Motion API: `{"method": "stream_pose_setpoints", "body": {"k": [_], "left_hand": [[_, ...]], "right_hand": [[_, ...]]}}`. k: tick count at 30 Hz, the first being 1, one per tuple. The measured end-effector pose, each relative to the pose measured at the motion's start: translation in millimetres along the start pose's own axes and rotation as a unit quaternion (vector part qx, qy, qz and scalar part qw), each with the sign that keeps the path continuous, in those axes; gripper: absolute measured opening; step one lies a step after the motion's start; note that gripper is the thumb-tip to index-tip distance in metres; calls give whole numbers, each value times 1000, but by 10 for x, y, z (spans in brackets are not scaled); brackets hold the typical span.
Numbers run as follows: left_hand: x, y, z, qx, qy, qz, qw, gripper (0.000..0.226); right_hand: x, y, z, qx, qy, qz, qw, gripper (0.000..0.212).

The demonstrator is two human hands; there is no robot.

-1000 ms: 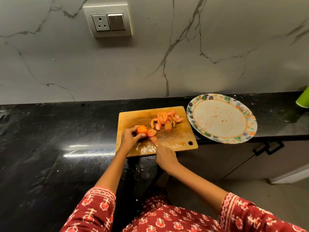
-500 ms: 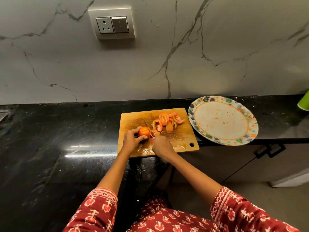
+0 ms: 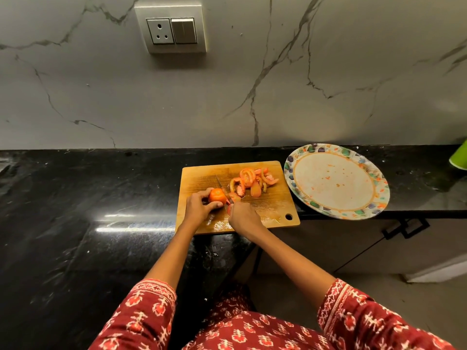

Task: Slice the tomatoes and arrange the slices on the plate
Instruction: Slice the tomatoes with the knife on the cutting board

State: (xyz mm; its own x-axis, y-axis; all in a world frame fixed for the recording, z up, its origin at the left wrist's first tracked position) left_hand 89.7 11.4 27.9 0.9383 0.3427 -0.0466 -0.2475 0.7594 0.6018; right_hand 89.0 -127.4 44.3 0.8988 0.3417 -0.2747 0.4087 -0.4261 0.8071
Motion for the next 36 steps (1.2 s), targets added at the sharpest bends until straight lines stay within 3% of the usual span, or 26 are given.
{"method": "stream_pose_setpoints", "body": {"k": [17,36], "left_hand": [[41,-14,-29,21,-3,-11,1000,58],[91,-44,-44,35,-29,-19,999,49]], "right_hand": [[154,-22,-160,23,23,4,999,24],[26,-296,125,8,47,12,999,27]]}}
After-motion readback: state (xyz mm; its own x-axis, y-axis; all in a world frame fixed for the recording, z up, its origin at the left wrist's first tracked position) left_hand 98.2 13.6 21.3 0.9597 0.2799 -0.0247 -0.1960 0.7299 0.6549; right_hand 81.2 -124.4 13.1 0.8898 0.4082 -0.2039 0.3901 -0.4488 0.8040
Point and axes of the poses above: each hand's wrist, its own x-axis towards the middle knuckle, its own y-axis out of the back of the hand, z = x × y, the point moved 10 cm from there along x, towards the middle knuckle, and after that the axes turned 1 degree about x, right-handed, at the moved point
